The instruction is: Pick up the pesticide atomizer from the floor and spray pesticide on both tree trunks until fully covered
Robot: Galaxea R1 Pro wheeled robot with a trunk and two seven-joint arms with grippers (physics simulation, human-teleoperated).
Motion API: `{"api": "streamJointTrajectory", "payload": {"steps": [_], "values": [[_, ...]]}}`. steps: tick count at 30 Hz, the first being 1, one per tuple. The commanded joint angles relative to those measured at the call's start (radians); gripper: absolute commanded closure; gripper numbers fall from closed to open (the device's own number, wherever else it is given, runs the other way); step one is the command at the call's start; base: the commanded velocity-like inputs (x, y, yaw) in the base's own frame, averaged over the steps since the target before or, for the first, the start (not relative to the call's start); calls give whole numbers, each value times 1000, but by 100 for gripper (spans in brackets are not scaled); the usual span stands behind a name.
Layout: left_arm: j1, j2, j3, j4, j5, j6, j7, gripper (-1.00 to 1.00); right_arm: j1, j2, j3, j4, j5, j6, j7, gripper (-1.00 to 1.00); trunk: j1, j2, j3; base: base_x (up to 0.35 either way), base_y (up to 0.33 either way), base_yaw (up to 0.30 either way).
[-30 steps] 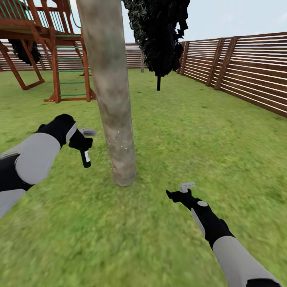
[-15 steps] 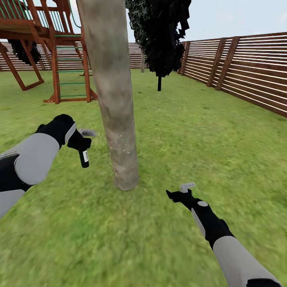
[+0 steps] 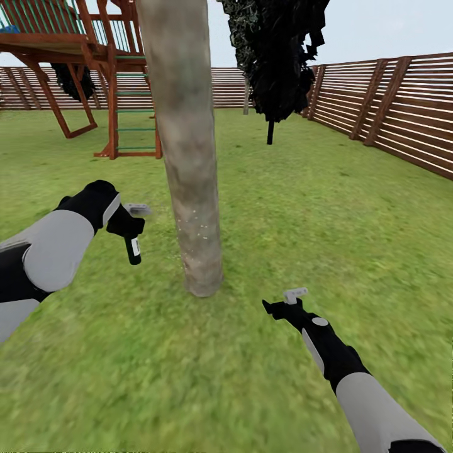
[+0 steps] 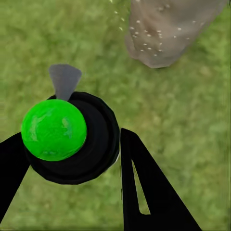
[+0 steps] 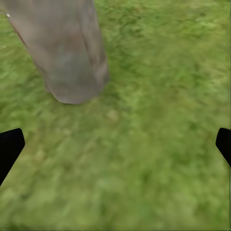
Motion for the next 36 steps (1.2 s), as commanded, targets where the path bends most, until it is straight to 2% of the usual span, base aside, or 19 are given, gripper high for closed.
{"api": "streamJointTrajectory", "payload": {"steps": [1, 10, 19, 23, 27, 36], "values": [[-1, -1, 6, -1, -10, 4, -6, 100, 0, 0, 0, -3, 4, 5, 2, -100, 0, 0, -1, -2, -274, 30], [1, -1, 10, 1, -11, 3, -6, 100, 0, -2, 0, -4, 5, 4, 2, -100, 0, 0, -1, 0, -274, 8], [19, -1, 10, 1, -9, 2, -6, 100, 0, -5, 0, -2, 5, 4, 2, -100, 0, 0, -1, 0, -258, 223], [20, -1, 10, 1, -9, 2, -6, 100, 0, -5, -1, -4, 5, 4, 2, -100, 0, 0, -1, 0, -262, 22], [72, -5, 16, 1, -3, 1, -6, 100, 0, -5, -1, -4, 5, 4, 2, -100, 0, 0, -1, 0, -264, 1], [106, -6, 20, 1, 0, -1, -7, 100, 0, -5, -1, -2, 5, 4, 2, -100, 0, 0, -1, 0, -266, 0]]}}
